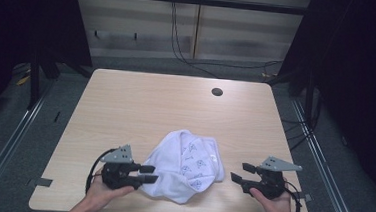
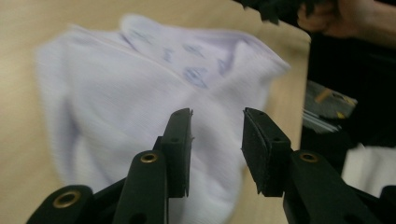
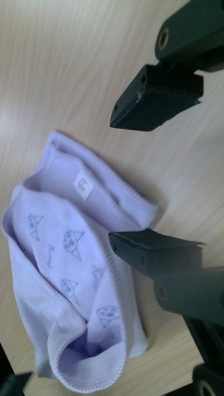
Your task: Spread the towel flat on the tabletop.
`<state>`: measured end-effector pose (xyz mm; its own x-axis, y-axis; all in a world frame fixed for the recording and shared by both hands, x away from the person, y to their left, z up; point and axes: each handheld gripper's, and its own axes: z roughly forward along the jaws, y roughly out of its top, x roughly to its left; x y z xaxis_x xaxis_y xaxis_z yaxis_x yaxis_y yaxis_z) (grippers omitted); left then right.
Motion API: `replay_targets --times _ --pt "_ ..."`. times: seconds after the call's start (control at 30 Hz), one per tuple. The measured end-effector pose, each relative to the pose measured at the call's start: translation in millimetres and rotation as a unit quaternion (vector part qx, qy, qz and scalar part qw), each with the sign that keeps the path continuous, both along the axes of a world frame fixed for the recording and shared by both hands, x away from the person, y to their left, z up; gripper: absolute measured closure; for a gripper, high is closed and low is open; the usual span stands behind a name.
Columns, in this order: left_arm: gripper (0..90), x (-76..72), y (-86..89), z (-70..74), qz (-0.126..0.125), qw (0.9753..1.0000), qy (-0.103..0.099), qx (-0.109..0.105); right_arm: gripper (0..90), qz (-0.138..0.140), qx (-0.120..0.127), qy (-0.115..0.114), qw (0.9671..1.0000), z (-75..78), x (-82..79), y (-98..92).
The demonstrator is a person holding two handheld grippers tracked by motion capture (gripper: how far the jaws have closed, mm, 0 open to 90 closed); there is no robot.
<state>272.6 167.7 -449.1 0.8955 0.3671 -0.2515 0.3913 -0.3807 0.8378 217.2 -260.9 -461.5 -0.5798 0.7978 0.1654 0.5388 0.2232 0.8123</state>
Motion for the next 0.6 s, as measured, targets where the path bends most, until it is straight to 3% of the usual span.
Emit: replay_targets --times 0.1,0.17,0.2,0.23,0.3,0.37,0.4,0.47,0.6 --pt "61.1 26.3 -3.1 -0.6 0.024 0.9997 -0.001 0.007 42.8 0.022 -0.002 -0.008 0.9997 5.1 13.7 17.5" --pt "58.1 46.1 -6.4 -5.8 0.037 0.9992 0.016 0.007 44.1 0.034 -0.004 -0.012 0.9993 9.2 25.5 29.7" --pt "53.8 55.2 -8.1 -9.2 0.04 0.9988 0.023 0.015 45.6 0.047 -0.004 -0.013 0.9988 12.3 39.5 41.7" --pt "53.8 62.7 -10.2 -13.1 0.047 0.9982 0.031 0.021 45.6 0.047 -0.004 -0.013 0.9988 12.3 39.5 41.7" --pt "50.6 72.1 -12.5 -22.3 0.054 0.9973 0.046 0.02 45.9 0.057 -0.001 -0.011 0.9983 13.2 55.2 54.2" --pt "48.6 75.1 -15.5 -30.1 0.05 0.9968 0.058 0.023 45.5 0.069 0.002 -0.005 0.9976 10.8 70.2 67.3" --pt "49.4 74.2 -17.9 -32.4 0.044 0.9967 0.061 0.031 43.7 0.085 0.001 0.007 0.9963 3.0 84.2 82.6" --pt "50.2 71.7 -22.0 -34.7 0.03 0.9968 0.064 0.039 43.0 0.088 -0.004 0.01 0.996 -0.7 87.9 87.3" --pt "60.9 65.1 -31.6 -41.8 0.007 0.9957 0.064 0.067 36.9 0.115 -0.035 0.039 0.992 -27.1 96.5 109.4"
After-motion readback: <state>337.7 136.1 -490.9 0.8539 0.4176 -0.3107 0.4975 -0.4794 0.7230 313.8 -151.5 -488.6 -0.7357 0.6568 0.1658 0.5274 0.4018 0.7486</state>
